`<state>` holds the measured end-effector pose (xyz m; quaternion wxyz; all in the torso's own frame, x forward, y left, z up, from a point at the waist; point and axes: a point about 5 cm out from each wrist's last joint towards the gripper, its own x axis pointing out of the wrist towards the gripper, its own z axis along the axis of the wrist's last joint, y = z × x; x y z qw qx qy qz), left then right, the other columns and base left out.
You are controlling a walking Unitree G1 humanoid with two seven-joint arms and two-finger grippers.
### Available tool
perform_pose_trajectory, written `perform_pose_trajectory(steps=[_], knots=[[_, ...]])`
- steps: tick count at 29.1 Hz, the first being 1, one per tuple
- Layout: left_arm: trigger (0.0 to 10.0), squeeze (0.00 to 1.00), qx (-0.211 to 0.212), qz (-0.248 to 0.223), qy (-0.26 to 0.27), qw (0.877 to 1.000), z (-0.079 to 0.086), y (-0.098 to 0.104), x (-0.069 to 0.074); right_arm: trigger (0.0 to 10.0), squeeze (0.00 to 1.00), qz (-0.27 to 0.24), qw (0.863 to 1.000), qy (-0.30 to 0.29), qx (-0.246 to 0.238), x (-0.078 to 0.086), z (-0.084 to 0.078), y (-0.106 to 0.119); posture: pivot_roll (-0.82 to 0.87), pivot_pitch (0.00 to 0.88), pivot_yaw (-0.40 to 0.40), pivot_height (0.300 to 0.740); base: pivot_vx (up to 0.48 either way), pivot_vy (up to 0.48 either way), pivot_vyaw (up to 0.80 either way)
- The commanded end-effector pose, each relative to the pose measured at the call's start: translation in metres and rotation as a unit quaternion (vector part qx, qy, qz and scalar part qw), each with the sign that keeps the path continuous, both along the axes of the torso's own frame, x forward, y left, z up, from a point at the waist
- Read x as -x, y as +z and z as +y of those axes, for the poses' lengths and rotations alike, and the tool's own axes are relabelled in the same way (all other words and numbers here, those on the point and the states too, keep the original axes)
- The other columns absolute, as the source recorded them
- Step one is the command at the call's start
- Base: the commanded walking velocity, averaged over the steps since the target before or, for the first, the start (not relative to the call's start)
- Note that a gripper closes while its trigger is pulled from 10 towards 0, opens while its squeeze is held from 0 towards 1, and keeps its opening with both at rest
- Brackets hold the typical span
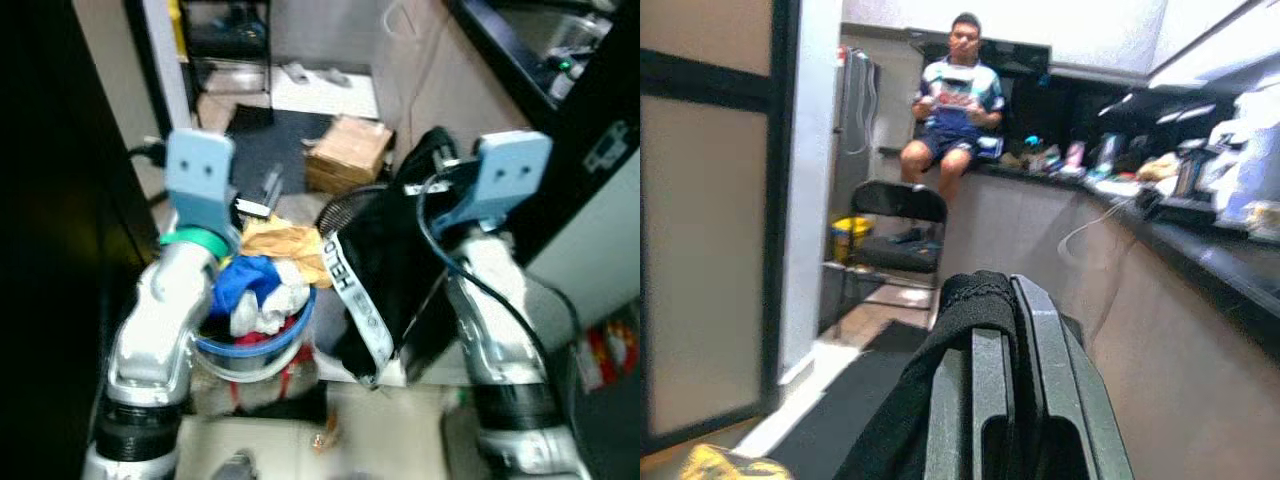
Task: Clothes washing
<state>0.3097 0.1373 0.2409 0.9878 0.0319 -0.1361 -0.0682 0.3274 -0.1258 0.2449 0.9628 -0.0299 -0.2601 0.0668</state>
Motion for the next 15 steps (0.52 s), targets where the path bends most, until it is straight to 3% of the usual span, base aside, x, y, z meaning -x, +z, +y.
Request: perform_pose_trajectory(steps=[1, 15], knots=[[10.0, 0.00, 0.006, -0.001, -0.002, 1.000, -0.0009, 0.0007, -0.0006, 10.0, 0.00, -0.001, 1.000, -0.005, -0.002, -0.0001, -0.0023, 0.0026, 0.01, 0.011, -0.057, 0.740, 0.000, 0.000, -0.80], [10.0, 0.00, 0.012, -0.005, 0.004, 1.000, 0.0015, 0.0026, -0.0001, 10.0, 0.00, -0.003, 1.000, 0.001, -0.004, -0.0011, 0.0009, 0.0095, 0.02, 0.009, -0.064, 0.740, 0.000, 0.000, -0.80]])
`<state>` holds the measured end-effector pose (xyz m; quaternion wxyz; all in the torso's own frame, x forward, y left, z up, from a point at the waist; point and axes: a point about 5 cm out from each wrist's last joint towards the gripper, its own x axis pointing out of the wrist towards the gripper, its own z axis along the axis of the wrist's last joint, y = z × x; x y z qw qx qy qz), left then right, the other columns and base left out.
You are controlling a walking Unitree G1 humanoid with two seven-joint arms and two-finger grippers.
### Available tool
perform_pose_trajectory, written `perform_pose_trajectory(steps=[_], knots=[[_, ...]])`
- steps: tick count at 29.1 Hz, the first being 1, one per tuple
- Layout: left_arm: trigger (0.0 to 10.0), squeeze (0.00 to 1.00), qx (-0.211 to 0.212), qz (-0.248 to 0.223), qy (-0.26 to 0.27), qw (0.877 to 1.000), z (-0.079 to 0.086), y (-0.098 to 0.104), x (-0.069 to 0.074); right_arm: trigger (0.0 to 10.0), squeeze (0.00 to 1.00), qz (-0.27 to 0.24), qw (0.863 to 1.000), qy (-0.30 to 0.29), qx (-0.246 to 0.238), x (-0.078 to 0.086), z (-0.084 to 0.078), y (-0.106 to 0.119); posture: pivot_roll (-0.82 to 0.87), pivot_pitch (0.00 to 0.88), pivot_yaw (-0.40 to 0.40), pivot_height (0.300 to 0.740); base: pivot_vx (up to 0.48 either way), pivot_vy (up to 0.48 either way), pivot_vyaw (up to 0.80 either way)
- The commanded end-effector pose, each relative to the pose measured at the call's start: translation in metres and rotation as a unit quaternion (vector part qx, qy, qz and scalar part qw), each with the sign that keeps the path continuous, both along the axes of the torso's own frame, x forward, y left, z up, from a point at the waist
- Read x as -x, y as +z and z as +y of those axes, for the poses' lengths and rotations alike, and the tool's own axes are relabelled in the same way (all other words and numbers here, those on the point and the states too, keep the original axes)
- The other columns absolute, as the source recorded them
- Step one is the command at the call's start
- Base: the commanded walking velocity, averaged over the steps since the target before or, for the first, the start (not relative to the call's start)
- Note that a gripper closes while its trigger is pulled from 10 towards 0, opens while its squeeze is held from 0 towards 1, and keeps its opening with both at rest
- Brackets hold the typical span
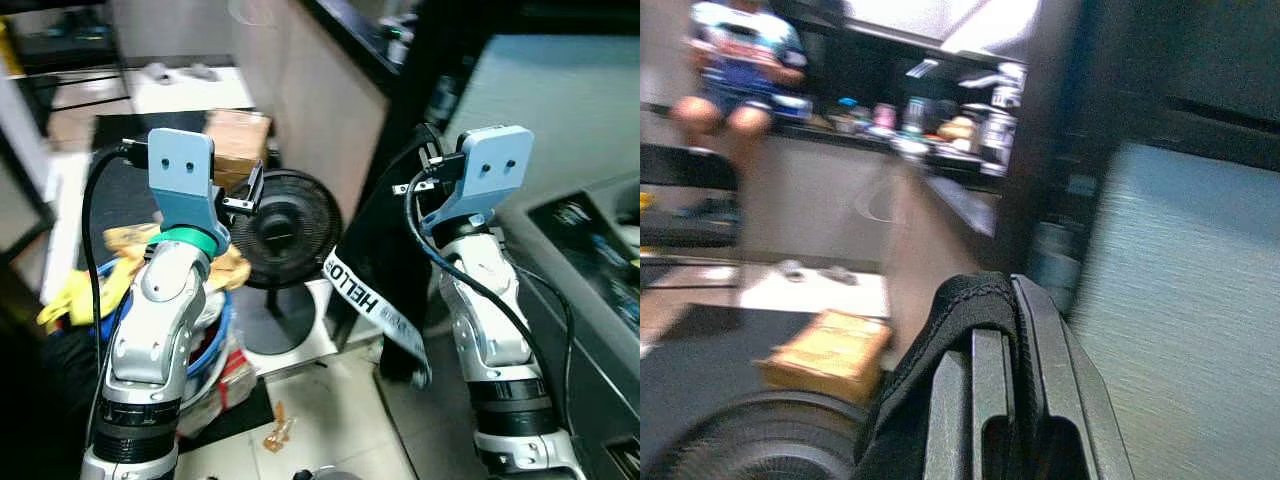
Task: Clothes washing
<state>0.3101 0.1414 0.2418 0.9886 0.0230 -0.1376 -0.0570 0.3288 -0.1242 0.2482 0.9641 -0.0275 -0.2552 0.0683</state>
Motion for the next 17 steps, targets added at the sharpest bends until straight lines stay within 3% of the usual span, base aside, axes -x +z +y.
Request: perform_pose_trajectory(steps=[1, 17], knots=[[10.0, 0.00, 0.001, -0.003, -0.007, 1.000, -0.0028, 0.0020, 0.0003, 10.0, 0.00, -0.009, 1.000, -0.001, -0.003, 0.0001, -0.0007, 0.0073, 0.02, 0.009, -0.064, 0.740, 0.000, 0.000, -0.80], [10.0, 0.00, -0.002, -0.008, 0.001, 1.000, 0.0010, 0.0065, -0.0009, 10.0, 0.00, -0.004, 0.999, 0.002, -0.050, -0.0037, -0.0007, 0.0142, 0.03, 0.008, -0.052, 0.740, 0.000, 0.000, -0.80]])
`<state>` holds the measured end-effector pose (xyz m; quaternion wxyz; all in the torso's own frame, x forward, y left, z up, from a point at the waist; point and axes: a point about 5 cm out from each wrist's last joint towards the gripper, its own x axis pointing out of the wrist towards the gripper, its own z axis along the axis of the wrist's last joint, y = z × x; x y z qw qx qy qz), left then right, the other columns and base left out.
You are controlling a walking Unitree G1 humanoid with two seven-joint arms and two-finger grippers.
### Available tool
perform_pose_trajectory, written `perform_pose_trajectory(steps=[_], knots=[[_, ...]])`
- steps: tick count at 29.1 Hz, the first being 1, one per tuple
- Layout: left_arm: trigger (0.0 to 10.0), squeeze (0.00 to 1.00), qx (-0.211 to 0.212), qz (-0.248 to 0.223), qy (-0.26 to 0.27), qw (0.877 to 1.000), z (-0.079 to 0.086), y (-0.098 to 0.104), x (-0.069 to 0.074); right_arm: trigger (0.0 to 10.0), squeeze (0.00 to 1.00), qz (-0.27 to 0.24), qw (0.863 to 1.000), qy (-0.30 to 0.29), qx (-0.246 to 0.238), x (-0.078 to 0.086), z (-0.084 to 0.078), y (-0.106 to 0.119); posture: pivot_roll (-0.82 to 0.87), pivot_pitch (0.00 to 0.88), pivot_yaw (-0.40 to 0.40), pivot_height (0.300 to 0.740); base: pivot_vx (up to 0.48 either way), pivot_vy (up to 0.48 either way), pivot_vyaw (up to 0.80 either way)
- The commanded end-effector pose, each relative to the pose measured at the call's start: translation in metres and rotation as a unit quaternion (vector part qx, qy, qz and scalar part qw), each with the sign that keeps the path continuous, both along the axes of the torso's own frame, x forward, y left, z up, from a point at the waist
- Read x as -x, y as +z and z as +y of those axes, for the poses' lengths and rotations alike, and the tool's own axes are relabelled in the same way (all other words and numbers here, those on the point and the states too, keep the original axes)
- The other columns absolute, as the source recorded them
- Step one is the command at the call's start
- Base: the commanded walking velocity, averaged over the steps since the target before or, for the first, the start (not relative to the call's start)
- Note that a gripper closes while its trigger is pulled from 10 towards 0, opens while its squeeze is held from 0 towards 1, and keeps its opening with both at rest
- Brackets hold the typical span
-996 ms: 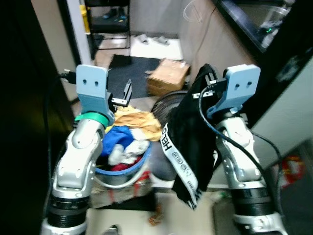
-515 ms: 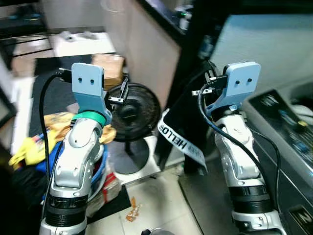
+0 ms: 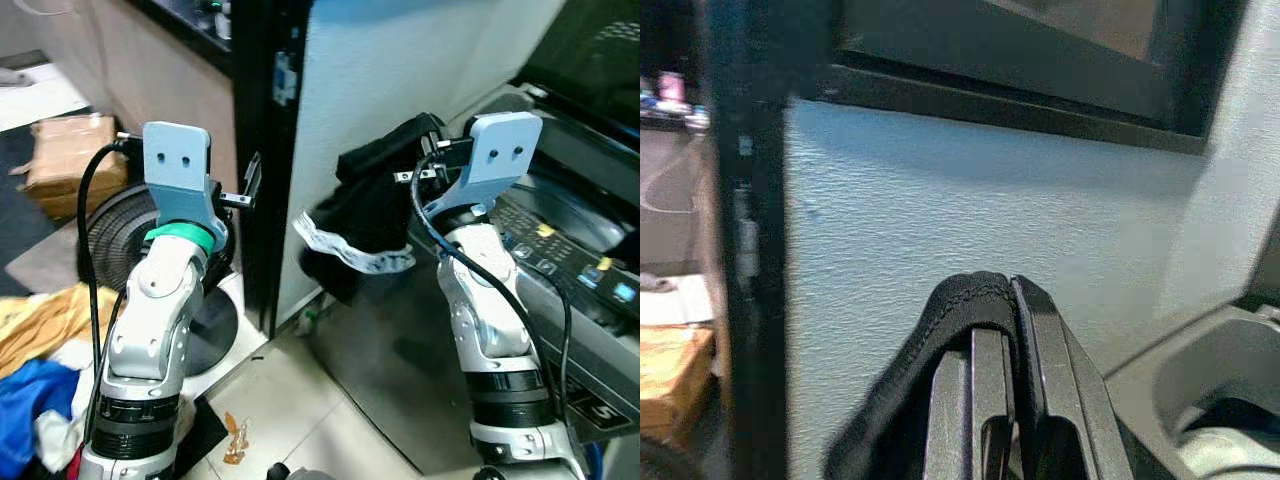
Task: Clothes washing
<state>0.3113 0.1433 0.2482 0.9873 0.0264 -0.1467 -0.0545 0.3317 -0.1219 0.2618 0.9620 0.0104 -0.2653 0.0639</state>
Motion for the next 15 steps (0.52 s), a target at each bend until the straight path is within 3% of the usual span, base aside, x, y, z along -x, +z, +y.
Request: perform_pose_trajectory(steps=[1, 6, 9, 15], knots=[[10.0, 0.00, 0.000, 0.001, -0.002, 1.000, -0.0007, 0.0003, 0.0002, 10.0, 0.00, 0.005, 1.000, -0.004, -0.014, -0.0012, -0.0031, 0.0009, 0.03, 0.008, -0.052, 0.740, 0.000, 0.000, -0.80], [10.0, 0.00, -0.001, 0.000, -0.001, 1.000, -0.0004, 0.0007, -0.0001, 10.0, 0.00, 0.008, 1.000, -0.003, -0.025, -0.0022, -0.0038, 0.0013, 0.04, 0.008, -0.051, 0.740, 0.000, 0.000, -0.80], [10.0, 0.00, -0.003, 0.000, -0.001, 1.000, -0.0002, 0.0008, -0.0002, 10.0, 0.00, 0.010, 1.000, -0.003, -0.028, -0.0031, -0.0043, 0.0018, 0.04, 0.008, -0.050, 0.740, 0.000, 0.000, 0.00], [10.0, 0.00, -0.004, 0.001, 0.000, 1.000, -0.0001, 0.0005, -0.0004, 10.0, 0.00, 0.017, 0.999, -0.001, -0.036, -0.0046, -0.0048, 0.0012, 0.04, 0.005, -0.051, 0.740, 0.000, 0.000, -0.80]])
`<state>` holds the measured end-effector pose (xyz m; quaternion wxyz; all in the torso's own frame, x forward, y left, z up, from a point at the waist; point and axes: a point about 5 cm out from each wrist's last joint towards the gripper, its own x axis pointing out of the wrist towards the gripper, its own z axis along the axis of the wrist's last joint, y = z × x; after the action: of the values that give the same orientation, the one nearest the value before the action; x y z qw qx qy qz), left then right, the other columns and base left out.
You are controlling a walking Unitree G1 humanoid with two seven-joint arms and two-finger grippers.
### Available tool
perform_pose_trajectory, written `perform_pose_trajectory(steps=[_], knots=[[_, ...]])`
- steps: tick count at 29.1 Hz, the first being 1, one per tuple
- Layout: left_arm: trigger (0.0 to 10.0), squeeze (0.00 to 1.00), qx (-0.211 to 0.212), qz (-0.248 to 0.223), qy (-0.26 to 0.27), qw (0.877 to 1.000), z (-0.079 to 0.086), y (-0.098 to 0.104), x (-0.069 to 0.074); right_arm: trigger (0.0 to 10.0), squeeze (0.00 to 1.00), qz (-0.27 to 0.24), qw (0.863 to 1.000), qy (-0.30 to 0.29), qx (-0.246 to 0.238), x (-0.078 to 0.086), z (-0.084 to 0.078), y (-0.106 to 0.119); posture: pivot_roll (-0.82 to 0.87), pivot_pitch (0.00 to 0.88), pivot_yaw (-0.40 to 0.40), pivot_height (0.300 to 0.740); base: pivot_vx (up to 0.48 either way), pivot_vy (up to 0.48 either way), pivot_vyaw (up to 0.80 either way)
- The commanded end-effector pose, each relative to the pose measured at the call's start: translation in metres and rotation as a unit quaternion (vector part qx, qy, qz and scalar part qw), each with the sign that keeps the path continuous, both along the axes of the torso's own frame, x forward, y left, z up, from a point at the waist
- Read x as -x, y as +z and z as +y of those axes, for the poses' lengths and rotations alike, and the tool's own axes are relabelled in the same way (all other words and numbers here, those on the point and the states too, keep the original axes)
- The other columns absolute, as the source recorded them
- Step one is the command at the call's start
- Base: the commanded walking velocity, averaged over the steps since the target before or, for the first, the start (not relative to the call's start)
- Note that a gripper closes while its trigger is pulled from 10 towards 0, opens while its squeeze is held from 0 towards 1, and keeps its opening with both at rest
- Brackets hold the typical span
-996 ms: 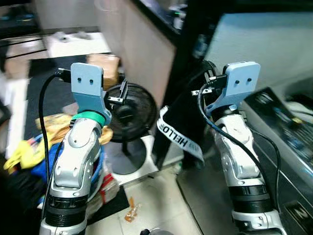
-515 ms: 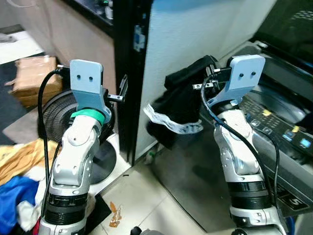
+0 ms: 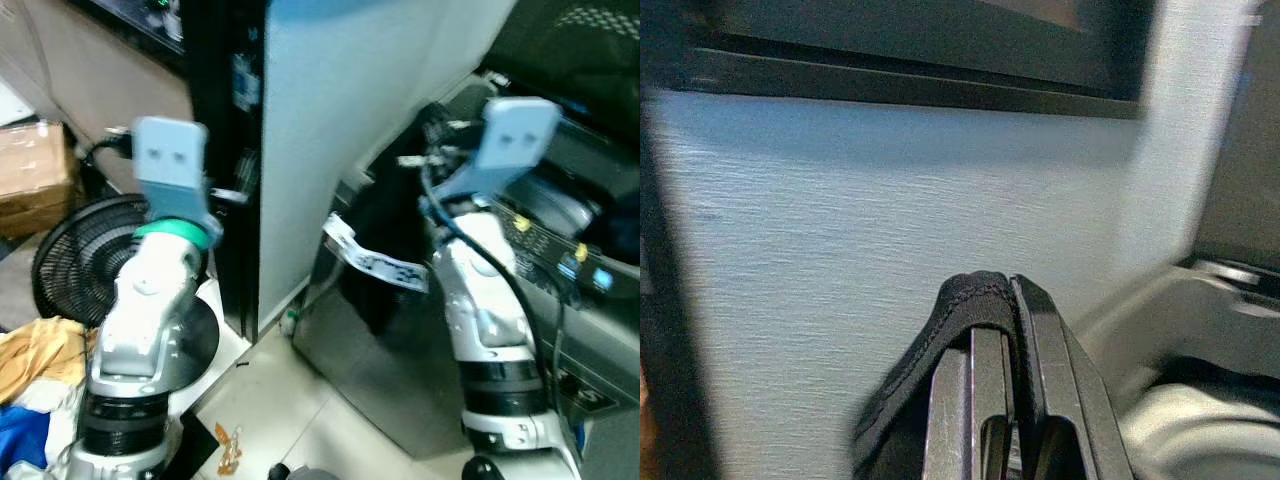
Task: Clothes washing
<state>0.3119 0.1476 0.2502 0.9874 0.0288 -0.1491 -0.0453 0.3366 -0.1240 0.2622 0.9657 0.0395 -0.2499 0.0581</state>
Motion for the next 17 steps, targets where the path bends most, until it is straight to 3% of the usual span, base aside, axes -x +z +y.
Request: perform_pose_trajectory(steps=[1, 17], knots=[[10.0, 0.00, -0.004, 0.004, -0.009, 1.000, -0.0044, -0.0014, 0.0002, 10.0, 0.00, -0.001, 1.000, -0.004, -0.007, 0.0001, -0.0029, 0.0011, 0.04, 0.004, -0.051, 0.740, 0.000, 0.000, -0.80], [10.0, 0.00, -0.006, 0.002, -0.007, 1.000, -0.0031, -0.0006, -0.0003, 10.0, 0.00, 0.001, 1.000, 0.000, -0.011, -0.0016, -0.0010, 0.0015, 0.05, 0.000, -0.048, 0.740, 0.000, 0.000, -0.80]])
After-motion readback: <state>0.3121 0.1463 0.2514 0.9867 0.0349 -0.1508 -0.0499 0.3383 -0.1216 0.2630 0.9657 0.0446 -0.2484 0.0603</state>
